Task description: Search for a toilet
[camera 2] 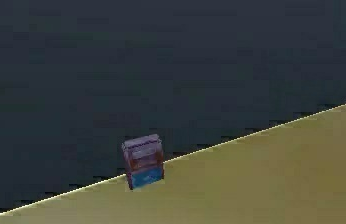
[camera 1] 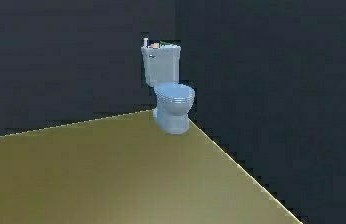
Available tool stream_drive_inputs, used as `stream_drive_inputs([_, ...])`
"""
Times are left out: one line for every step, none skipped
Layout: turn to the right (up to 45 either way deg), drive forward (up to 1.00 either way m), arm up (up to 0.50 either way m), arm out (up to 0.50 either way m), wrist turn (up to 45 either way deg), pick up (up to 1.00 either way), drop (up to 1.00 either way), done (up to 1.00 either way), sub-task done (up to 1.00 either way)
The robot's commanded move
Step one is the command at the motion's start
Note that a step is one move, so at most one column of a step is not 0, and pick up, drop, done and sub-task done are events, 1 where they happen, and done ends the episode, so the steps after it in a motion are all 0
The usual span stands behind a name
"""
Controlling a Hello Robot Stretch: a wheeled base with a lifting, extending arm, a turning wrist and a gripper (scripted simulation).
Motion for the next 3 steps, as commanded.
stream_drive_inputs([0.0,1.00,0.00,0.00,0.0,0.00,0.00,0.00,0.00])
stream_drive_inputs([0.0,0.55,0.00,0.00,0.0,0.00,0.00,0.00,0.00])
stream_drive_inputs([0.0,0.00,0.00,0.00,0.0,0.00,0.00,1.00,0.00])
